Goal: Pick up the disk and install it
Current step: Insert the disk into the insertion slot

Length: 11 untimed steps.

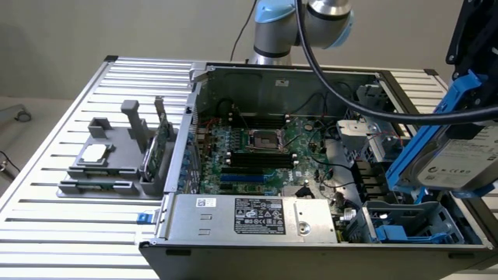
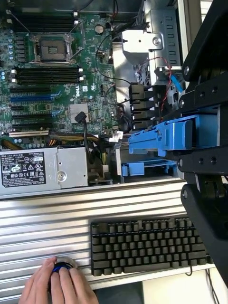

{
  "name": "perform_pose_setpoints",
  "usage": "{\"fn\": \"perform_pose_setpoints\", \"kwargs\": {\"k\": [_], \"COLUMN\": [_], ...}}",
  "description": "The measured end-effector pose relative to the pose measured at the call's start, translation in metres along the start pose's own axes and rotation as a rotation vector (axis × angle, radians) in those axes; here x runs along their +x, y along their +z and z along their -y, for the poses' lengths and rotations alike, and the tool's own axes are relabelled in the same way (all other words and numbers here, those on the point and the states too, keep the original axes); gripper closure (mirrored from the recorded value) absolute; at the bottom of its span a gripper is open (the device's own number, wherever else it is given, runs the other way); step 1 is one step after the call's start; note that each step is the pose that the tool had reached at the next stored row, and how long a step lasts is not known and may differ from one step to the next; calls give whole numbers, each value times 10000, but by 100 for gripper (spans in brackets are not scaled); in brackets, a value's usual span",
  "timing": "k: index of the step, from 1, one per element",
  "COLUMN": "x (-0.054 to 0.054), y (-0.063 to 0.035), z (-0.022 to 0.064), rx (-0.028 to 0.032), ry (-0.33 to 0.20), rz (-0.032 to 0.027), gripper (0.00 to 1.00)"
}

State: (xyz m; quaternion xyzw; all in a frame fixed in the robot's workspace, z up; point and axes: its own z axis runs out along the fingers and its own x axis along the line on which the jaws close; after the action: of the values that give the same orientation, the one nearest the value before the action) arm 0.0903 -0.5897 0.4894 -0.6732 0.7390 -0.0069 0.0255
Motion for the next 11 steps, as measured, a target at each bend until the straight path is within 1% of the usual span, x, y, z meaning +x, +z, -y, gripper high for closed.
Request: {"fn": "perform_pose_setpoints", "kwargs": {"k": [7, 11], "x": [17, 28], "y": [128, 201], "z": [-4, -7], "rx": [-1, -8], "ry": [-39, -270], "rz": [4, 16], "gripper": [67, 67]}}
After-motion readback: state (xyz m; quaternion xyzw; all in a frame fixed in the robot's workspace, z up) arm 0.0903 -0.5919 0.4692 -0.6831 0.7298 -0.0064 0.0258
